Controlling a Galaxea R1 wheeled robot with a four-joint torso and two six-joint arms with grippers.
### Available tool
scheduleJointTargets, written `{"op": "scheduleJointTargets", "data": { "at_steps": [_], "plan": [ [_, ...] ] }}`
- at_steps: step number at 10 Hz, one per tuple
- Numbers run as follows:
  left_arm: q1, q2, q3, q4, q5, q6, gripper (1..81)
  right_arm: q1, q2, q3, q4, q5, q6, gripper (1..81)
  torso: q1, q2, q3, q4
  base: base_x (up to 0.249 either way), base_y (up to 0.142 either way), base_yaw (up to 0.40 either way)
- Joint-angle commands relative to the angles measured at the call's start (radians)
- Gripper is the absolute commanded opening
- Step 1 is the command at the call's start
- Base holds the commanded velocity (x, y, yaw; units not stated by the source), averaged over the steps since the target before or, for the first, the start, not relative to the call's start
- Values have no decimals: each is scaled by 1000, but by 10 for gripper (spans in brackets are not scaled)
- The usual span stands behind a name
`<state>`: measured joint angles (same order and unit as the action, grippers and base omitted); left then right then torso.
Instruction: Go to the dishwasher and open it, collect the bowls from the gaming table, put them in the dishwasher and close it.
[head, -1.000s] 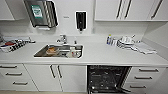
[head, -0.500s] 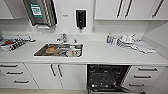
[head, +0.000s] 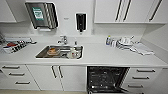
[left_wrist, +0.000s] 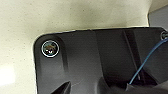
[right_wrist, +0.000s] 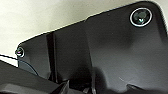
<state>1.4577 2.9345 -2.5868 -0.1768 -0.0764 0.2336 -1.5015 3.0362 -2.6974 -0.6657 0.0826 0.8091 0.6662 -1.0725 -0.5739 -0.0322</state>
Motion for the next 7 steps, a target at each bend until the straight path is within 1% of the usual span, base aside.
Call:
{"op": "scheduleJointTargets", "data": {
  "at_steps": [1, 4, 5, 6, 7],
  "plan": [
    [-24, -7, -1, -9, 64, 1, 811, 23, 3, 1, -6, -44, 2, 811, -63, 97, 96, 0, 0, 0, 0],
    [-24, -6, -1, -9, 66, 1, 811, 20, 2, 1, -6, -44, 2, 811, -129, 198, 189, 0, 0, 0, 0],
    [-24, -6, -1, -9, 66, 1, 811, 20, 2, 1, -6, -44, 1, 811, -151, 232, 130, 0, 0, 0, 0],
    [-24, -6, -1, -7, 66, 1, 811, 20, 3, 1, -6, -44, 1, 811, -172, 262, 154, 0, 0, 0, 0],
    [-24, -3, -1, -7, 66, 1, 811, 22, 3, 1, -8, -44, -1, 811, -190, 288, 161, 0, 0, 0, 0]
  ]
}}
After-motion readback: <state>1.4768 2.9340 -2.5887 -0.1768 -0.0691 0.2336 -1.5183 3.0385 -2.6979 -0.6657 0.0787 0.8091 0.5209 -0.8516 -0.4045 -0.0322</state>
